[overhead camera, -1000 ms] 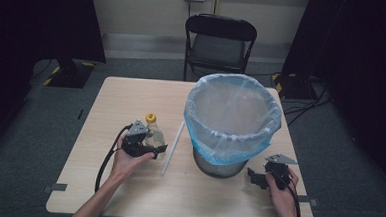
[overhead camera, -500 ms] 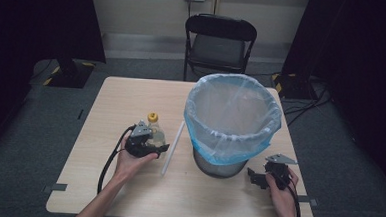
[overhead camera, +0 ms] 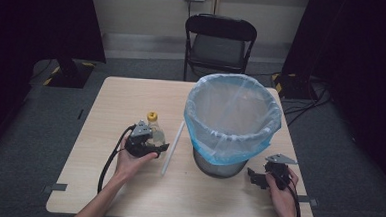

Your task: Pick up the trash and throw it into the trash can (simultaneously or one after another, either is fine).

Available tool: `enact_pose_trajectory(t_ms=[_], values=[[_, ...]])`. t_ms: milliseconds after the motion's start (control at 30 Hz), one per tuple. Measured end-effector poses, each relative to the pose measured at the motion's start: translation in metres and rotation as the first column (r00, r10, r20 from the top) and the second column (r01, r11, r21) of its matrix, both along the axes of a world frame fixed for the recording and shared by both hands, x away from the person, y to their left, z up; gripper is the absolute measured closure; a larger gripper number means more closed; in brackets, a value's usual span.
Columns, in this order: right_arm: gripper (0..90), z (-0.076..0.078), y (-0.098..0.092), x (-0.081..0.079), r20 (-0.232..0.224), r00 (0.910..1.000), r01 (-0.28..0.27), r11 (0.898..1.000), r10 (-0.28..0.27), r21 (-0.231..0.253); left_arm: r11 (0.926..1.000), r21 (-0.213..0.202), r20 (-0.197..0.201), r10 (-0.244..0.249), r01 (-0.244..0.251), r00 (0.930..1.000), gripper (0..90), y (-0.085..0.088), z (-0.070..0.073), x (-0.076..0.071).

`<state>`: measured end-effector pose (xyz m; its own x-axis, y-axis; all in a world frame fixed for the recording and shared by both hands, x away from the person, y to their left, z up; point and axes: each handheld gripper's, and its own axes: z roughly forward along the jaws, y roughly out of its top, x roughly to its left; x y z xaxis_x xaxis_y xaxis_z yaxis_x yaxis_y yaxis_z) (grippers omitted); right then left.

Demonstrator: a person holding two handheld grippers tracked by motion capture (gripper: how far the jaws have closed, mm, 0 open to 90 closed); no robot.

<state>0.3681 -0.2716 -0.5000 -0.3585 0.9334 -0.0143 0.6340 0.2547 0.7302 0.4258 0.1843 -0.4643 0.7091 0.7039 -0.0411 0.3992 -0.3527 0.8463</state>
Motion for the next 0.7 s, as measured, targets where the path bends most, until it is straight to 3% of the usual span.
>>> enact_pose_trajectory(t_ms=[200, 500, 700], values=[[10.4, 0.0, 0.0, 0.0, 0.0, 1.0, 0.0, 1.0, 0.0, 0.0, 0.9999, -0.012, -0.008, -0.001, 0.001, 1.0, 27.9, 0.001, 0.001, 0.0], [10.4, 0.0, 0.0, 0.0, 0.0, 1.0, 0.0, 1.0, 0.0, 0.0, 0.9956, -0.094, -0.002, 0.003, -0.004, 1.0, 27.9, 0.005, 0.016, -0.001], [10.3, 0.0, 0.0, 0.0, 0.0, 1.0, 0.0, 1.0, 0.0, 0.0, 0.9925, -0.122, 0.011, 0.009, -0.007, 0.9999, 27.9, 0.01, 0.027, -0.002]])
